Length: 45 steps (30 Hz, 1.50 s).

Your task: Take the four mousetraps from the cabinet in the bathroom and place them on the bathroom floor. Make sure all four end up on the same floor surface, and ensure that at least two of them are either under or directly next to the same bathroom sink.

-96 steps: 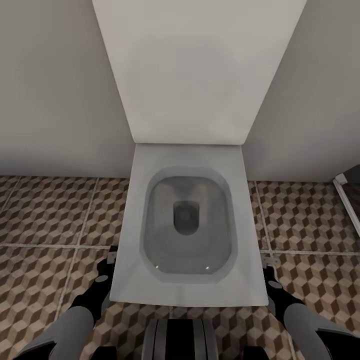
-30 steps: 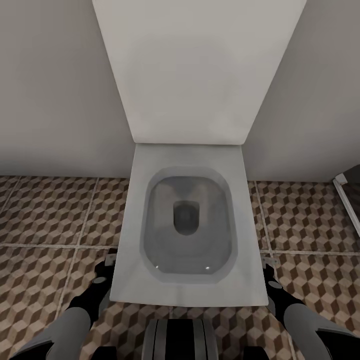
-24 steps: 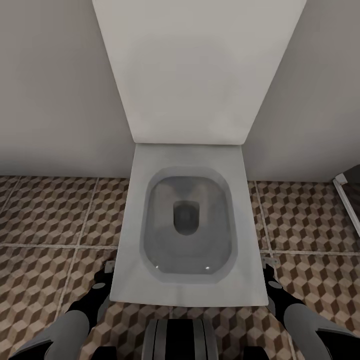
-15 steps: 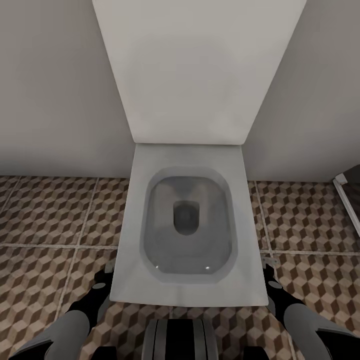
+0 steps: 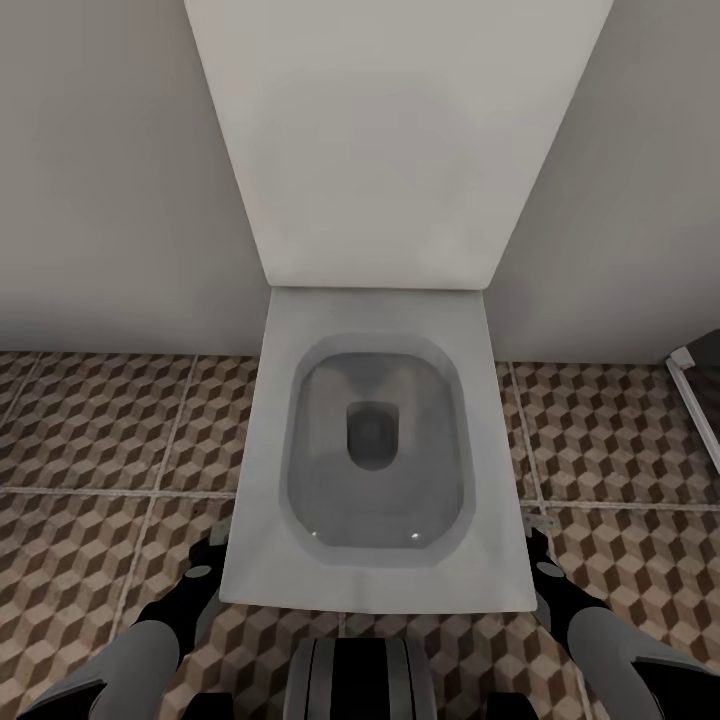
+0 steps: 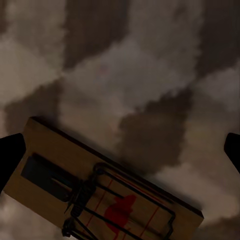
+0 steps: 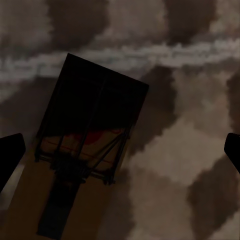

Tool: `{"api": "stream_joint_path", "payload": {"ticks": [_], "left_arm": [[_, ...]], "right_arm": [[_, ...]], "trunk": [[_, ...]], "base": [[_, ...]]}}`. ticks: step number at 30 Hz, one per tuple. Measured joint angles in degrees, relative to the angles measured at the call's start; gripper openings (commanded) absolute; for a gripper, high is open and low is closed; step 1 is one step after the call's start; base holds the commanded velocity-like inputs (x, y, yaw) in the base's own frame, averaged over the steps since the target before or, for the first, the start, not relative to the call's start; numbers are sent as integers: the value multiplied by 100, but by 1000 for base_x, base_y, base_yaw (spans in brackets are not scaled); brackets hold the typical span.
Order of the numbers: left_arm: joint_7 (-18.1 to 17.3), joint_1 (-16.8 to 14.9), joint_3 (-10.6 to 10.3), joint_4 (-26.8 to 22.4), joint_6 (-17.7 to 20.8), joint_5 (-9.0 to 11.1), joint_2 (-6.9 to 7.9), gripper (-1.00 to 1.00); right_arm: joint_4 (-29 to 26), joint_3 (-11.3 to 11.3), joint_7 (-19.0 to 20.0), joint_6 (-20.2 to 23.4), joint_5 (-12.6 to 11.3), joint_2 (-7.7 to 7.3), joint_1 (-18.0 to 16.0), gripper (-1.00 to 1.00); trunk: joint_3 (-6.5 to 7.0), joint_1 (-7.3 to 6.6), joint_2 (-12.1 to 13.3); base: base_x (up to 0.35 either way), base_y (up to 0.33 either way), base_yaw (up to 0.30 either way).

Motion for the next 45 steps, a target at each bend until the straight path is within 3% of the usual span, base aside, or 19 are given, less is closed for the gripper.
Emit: {"api": "stream_joint_path", "payload": {"ticks": [16,45], "left_arm": [[-2,0,5,-89,-27,-29,-7,100],[10,0,14,-113,-25,-12,3,100]], "right_arm": [[0,1,-1,-6,0,-6,0,100],[0,-3,0,-7,8,-1,0,100]], "trunk": [[0,2,0],[0,4,0]], "base": [[-39,0,0],[-328,0,0]]}}
